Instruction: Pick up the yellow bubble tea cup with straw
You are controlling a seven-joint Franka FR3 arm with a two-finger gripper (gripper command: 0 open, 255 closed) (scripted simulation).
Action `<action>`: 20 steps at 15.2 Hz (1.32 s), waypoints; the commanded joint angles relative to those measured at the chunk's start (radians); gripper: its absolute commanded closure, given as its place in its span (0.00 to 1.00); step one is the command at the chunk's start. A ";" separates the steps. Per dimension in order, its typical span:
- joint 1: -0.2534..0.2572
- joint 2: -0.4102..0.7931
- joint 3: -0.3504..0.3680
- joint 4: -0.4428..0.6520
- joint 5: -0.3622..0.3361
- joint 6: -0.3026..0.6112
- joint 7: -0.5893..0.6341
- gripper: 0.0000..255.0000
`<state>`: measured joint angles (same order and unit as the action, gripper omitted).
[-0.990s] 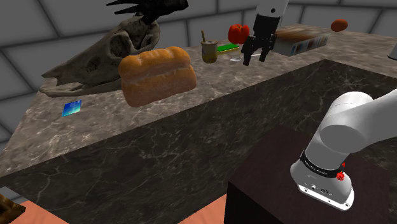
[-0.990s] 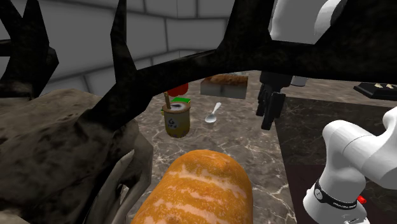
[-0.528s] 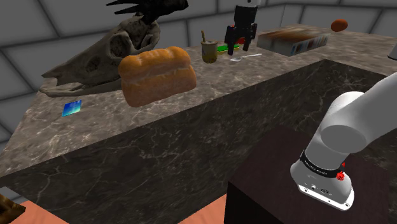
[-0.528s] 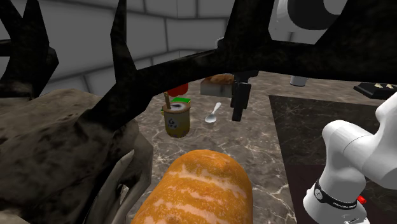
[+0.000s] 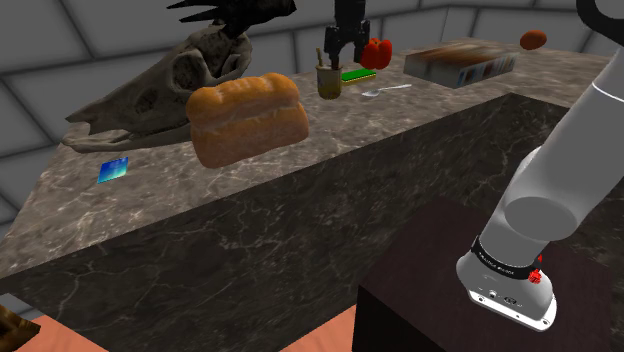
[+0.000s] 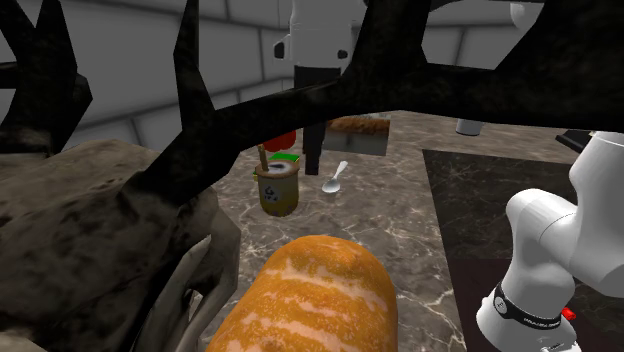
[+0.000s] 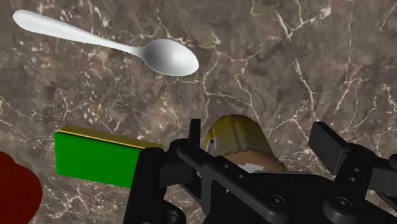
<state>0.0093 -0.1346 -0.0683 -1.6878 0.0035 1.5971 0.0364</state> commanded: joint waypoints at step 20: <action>0.005 0.119 0.003 0.059 -0.009 0.046 -0.019 1.00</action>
<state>0.0137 -0.0169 -0.0657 -1.6279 -0.0063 1.6429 0.0169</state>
